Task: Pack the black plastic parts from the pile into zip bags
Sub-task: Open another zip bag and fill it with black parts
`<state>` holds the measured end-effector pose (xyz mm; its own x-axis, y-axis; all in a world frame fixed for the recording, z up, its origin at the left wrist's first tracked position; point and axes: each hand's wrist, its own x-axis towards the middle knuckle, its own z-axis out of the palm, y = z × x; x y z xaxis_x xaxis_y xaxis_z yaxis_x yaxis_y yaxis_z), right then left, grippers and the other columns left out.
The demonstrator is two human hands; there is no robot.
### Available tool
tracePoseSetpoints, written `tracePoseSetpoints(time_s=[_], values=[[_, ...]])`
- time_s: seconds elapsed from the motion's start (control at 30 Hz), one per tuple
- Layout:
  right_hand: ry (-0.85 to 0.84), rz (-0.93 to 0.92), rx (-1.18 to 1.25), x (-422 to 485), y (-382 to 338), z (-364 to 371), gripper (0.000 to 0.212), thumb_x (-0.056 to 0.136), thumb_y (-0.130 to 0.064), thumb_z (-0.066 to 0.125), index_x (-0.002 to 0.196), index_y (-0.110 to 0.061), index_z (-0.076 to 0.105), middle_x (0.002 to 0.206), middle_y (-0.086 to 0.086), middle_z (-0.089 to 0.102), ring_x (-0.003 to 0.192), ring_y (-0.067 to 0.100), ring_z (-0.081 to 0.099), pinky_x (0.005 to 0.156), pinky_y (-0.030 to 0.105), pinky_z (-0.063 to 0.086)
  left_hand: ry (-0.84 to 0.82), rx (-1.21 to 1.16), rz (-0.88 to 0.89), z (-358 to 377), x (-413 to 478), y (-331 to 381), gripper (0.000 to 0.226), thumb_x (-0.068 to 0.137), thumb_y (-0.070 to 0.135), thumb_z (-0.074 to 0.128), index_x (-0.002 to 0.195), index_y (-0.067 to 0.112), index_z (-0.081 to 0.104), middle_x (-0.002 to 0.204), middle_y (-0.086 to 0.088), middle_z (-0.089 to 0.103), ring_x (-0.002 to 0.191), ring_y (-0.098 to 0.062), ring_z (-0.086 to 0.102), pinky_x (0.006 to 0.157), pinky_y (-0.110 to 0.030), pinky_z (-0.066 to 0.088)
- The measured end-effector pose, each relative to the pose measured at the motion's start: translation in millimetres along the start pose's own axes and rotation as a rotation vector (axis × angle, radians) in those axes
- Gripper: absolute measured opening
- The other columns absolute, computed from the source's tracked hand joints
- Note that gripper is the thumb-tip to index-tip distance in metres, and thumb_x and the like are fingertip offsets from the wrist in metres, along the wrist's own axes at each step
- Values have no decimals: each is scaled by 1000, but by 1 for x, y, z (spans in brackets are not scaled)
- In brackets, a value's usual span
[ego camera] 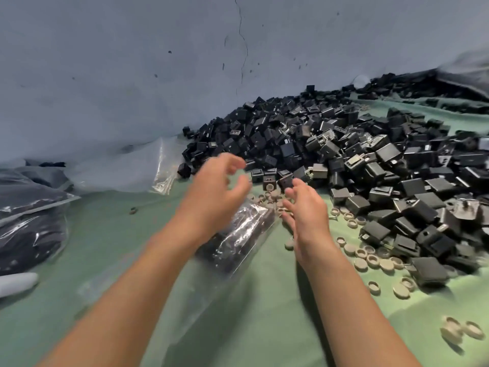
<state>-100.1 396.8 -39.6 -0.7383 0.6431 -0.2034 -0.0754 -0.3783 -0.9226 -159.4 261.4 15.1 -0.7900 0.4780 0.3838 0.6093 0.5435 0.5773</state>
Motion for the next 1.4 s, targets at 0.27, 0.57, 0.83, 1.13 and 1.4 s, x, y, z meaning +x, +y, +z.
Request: tracePoseSetpoints(time_s=[0.27, 0.57, 0.83, 1.13, 1.4], values=[[47, 364, 581, 39, -14, -28, 25, 103, -19, 39, 122, -12, 54, 119, 13, 62, 98, 31, 65, 74, 44, 57, -487, 414, -46, 122, 119, -24, 65, 80, 74, 55, 136, 45, 38, 147, -6, 31, 135, -33, 33, 109, -50, 34], [18, 400, 565, 47, -19, -30, 23, 103, -21, 42, 120, -12, 56, 113, 12, 63, 97, 29, 66, 69, 40, 58, -348, 555, -17, 134, 122, -38, 67, 80, 80, 42, 137, 45, 35, 135, -7, 47, 125, -35, 44, 93, -50, 42], [32, 330, 518, 40, -25, -33, 18, 102, -19, 43, 104, -15, 60, 112, 9, 64, 93, 24, 66, 67, 34, 58, -344, 447, -107, 138, 114, -18, 55, 89, 48, 61, 138, 39, 38, 128, -6, 47, 123, -35, 40, 96, -55, 45], [30, 269, 459, 21, -30, -29, 19, 103, -19, 41, 102, -17, 60, 110, 7, 64, 93, 23, 66, 68, 32, 59, -212, -711, -465, 76, 108, -4, 28, 80, 31, 70, 106, 24, 61, 93, -5, 65, 77, -18, 59, 65, -31, 53], [-124, 263, 463, -12, -23, -8, 21, 102, -19, 41, 110, -16, 61, 113, 9, 64, 96, 24, 65, 76, 35, 55, -236, -1546, -543, 7, 25, -4, 24, 81, 28, 75, 93, 7, 75, 117, -15, 68, 97, -30, 64, 94, -55, 48]])
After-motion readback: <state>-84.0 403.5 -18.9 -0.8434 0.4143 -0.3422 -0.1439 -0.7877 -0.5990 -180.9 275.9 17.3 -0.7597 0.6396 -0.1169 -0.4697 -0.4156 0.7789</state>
